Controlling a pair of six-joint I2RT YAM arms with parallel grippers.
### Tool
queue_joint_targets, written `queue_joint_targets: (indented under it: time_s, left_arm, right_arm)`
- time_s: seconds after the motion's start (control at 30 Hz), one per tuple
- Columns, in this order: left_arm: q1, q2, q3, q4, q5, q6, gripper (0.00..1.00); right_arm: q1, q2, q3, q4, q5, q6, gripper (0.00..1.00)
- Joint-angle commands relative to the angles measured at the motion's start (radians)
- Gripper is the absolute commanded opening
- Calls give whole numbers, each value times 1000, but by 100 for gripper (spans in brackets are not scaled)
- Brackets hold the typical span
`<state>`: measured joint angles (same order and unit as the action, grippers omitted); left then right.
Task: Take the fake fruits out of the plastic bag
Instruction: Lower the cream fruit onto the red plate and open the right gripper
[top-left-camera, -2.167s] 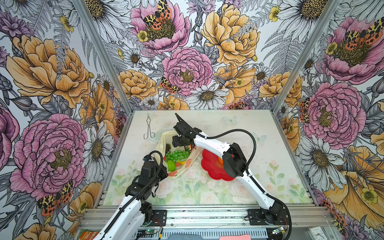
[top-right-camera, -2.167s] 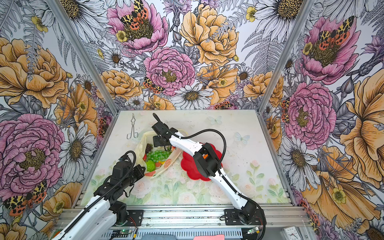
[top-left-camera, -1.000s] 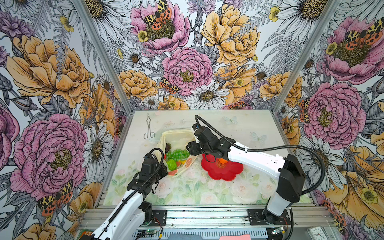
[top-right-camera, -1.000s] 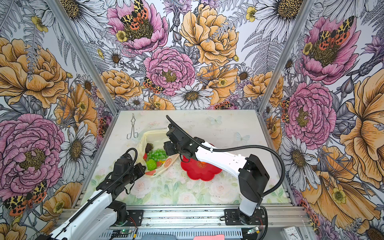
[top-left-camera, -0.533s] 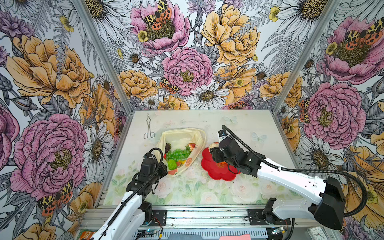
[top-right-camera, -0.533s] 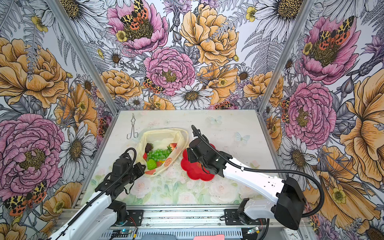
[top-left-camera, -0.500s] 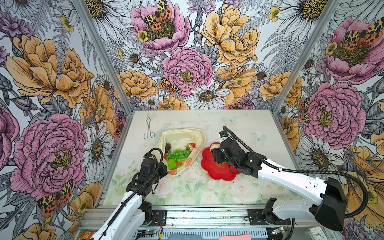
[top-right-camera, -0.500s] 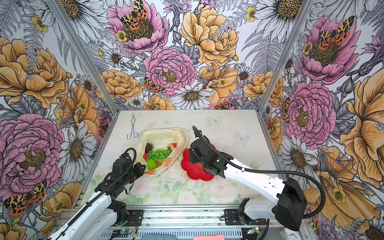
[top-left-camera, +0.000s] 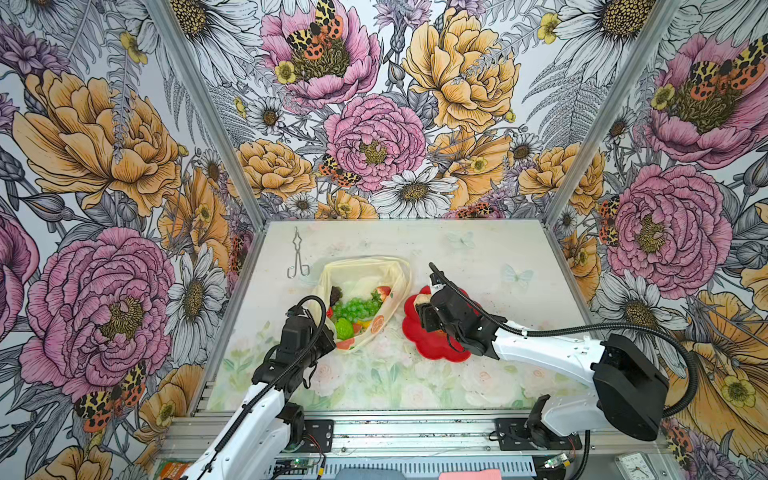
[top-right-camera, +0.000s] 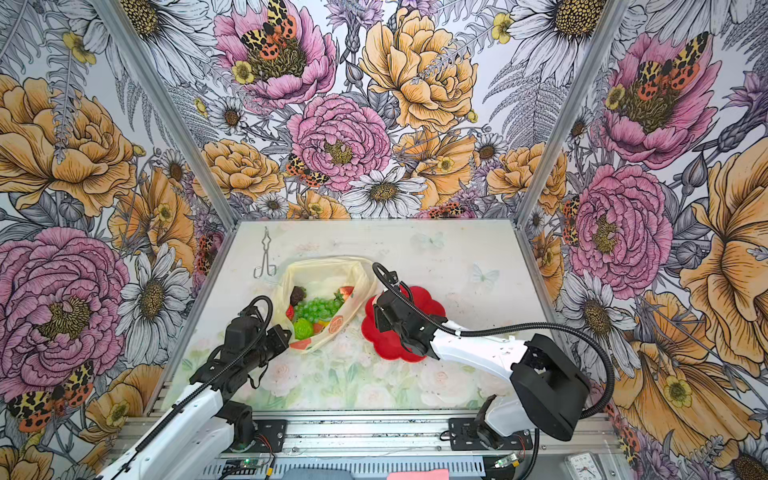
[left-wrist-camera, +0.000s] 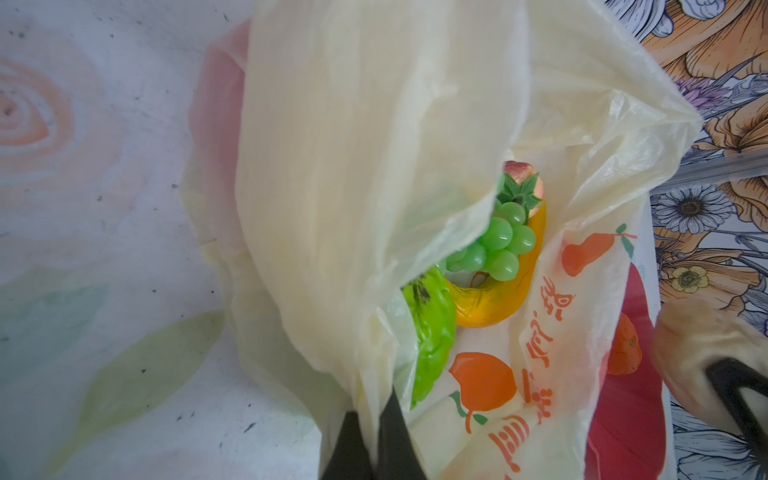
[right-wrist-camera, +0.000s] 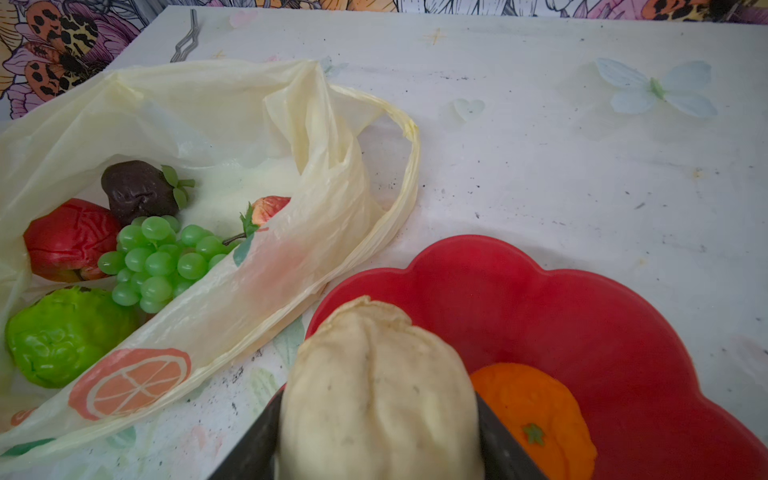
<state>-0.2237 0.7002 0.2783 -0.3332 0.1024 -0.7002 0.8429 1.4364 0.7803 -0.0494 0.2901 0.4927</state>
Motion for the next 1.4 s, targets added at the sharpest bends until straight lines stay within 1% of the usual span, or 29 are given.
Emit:
queue_joint_targets:
  time_s: [0.0,0.2,0.6,0.97,1.07,1.3,1.37]
  left_arm:
    - [12,-22,5,-4,-4,4,1]
    - [14,-40,5,-16,-5,6,1]
    - [15,-50,2,-23,-3,5,1]
    - [16,-56,7,-54,-14,-8,1]
    - [16,-61,5,-67,-15,-22,1]
    - [15,-70,-4,-75,-15,-45,2]
    - [15,-71,-4,-78,-10,-47,2]
  right_arm:
    - [2,42,-36,184,-26,-63,53]
    - [1,119,-77,309,-45,-99,53]
    - [-2,219,-120,437,24,-125,54]
    - [-2,232,-185,520,69,-134,66]
    - [-2,225,-193,531,70,-132,71]
    - [-1,195,-207,539,72,-133,85]
    - [-2,180,-212,538,72,-131,86]
